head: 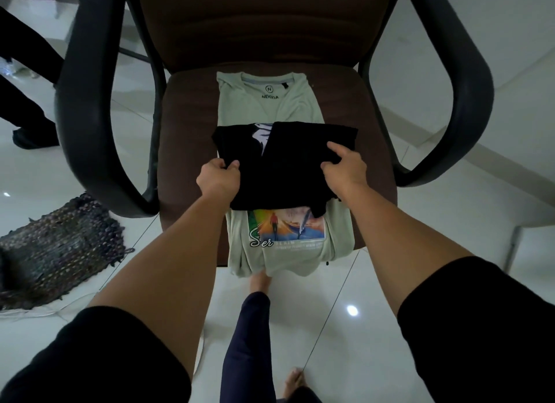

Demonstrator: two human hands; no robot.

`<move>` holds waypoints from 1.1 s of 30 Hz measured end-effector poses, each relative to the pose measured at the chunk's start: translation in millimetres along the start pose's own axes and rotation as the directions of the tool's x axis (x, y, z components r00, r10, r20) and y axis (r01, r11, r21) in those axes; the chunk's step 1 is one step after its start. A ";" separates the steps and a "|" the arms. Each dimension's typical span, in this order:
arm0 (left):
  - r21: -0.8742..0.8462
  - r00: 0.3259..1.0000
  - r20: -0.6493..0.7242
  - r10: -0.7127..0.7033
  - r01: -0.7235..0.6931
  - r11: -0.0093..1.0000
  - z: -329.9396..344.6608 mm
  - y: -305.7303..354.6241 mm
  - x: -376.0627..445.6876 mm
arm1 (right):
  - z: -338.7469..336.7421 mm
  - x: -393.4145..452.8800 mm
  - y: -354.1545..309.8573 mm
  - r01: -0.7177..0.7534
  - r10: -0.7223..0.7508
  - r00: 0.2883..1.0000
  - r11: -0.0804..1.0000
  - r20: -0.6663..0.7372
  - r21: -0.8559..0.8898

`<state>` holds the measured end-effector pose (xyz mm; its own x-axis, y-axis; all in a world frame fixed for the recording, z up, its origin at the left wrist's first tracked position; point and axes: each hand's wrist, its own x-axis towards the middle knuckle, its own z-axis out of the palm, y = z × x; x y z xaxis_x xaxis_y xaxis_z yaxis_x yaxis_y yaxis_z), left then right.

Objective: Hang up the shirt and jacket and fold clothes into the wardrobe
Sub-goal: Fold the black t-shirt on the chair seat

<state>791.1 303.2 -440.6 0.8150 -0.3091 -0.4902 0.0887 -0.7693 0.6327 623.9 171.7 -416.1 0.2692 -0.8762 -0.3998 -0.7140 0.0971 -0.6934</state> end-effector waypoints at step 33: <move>0.004 0.619 0.114 0.777 -0.783 0.622 -95.5 153.1 -235.9 | -216.0 -203.5 -46.0 0.342 -0.312 0.910 0.937 -0.272 0.069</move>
<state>667.0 311.7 -170.9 0.5080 -0.8529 0.1203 -0.5851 -0.2392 0.7749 462.3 243.6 -173.4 0.2917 -0.9564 0.0154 -0.5328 -0.1758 -0.8278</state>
